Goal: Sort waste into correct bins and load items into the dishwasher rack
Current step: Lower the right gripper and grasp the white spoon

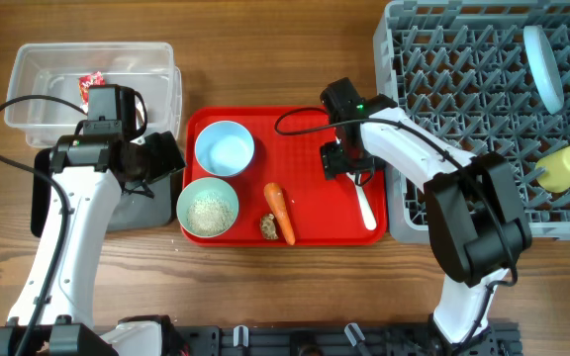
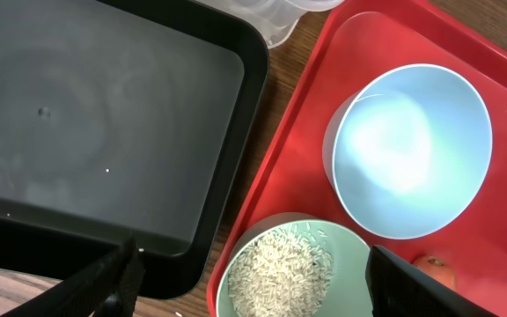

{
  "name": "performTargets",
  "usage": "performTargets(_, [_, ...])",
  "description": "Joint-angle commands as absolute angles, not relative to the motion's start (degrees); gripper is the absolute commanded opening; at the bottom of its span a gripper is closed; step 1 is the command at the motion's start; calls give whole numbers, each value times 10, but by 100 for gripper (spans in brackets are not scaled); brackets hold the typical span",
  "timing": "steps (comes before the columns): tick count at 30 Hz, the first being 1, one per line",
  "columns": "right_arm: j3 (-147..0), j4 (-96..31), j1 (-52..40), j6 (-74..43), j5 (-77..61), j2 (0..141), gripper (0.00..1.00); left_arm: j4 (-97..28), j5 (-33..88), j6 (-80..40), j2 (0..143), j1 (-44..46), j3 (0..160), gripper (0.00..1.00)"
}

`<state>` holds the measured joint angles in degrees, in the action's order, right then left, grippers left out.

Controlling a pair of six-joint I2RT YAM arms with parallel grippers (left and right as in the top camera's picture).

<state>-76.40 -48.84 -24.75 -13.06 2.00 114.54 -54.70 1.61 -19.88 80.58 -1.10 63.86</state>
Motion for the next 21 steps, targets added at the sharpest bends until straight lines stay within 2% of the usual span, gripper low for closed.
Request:
performTargets(1, [-760,-491,-247,-118,-5,1159,75,-547,21,-204,807,-8,640,83])
performTargets(18, [-730,-465,-247,-122,-5,1160,70,-547,21,-204,807,-8,640,83])
performTargets(21, [-730,-465,-247,-122,-5,1160,65,-547,21,-204,807,-8,640,83])
